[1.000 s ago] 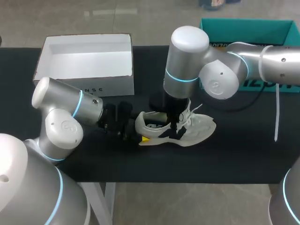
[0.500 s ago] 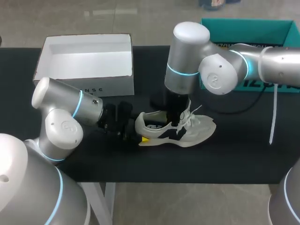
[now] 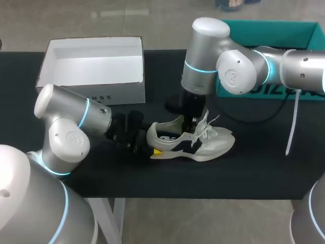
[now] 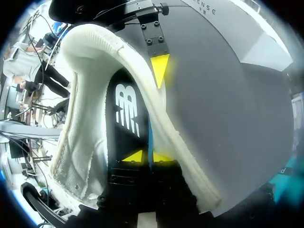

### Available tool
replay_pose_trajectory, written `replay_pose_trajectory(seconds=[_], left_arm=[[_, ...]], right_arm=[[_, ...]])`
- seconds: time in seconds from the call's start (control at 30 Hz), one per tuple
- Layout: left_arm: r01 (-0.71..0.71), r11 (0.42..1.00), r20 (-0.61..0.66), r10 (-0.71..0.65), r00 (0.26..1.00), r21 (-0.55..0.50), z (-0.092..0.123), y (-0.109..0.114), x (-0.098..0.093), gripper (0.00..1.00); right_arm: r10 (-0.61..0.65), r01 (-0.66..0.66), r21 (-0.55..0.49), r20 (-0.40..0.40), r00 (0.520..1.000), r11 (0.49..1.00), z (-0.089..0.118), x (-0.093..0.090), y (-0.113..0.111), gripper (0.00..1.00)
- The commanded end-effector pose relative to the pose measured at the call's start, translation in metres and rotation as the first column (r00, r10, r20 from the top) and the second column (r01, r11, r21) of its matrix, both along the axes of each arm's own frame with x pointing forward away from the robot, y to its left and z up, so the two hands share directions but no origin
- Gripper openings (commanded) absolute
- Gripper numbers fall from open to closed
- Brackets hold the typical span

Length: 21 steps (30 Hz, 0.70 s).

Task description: Take the shoe out of the shoebox, open the shoe tongue, remove and reinsert the insole, then place the shoe into the shoebox

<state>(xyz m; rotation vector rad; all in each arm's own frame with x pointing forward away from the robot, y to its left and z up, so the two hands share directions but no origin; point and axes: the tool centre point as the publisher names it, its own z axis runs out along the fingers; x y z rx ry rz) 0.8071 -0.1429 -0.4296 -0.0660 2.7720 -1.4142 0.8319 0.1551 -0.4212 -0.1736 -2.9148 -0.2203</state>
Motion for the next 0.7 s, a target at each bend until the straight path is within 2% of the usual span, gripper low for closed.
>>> replay_pose_trajectory(seconds=[0.03, 0.27, 0.47, 0.7], left_arm=[[-0.003, 1.0, 0.002, 0.003, 1.0, 0.002, -0.001, 0.0, 0.001, 0.0], [-0.003, 1.0, 0.002, 0.003, 1.0, 0.002, -0.001, 0.0, 0.001, 0.0], [-0.003, 1.0, 0.002, 0.003, 1.0, 0.002, -0.001, 0.0, 0.001, 0.0], [-0.003, 1.0, 0.002, 0.003, 1.0, 0.002, -0.001, 0.0, 0.001, 0.0]], right_arm=[[-0.018, 0.016, 0.035, 0.052, 0.998, 0.999, -0.025, -0.015, -0.01, 0.0], [-0.022, 0.009, 0.086, 0.145, 0.989, 0.996, 0.011, -0.004, -0.012, 0.0], [-0.007, -0.013, 0.104, 0.195, 0.981, 0.994, 0.027, 0.009, -0.016, 0.0], [-0.007, -0.021, 0.122, 0.231, 0.973, 0.992, 0.042, 0.014, -0.018, 0.0]])
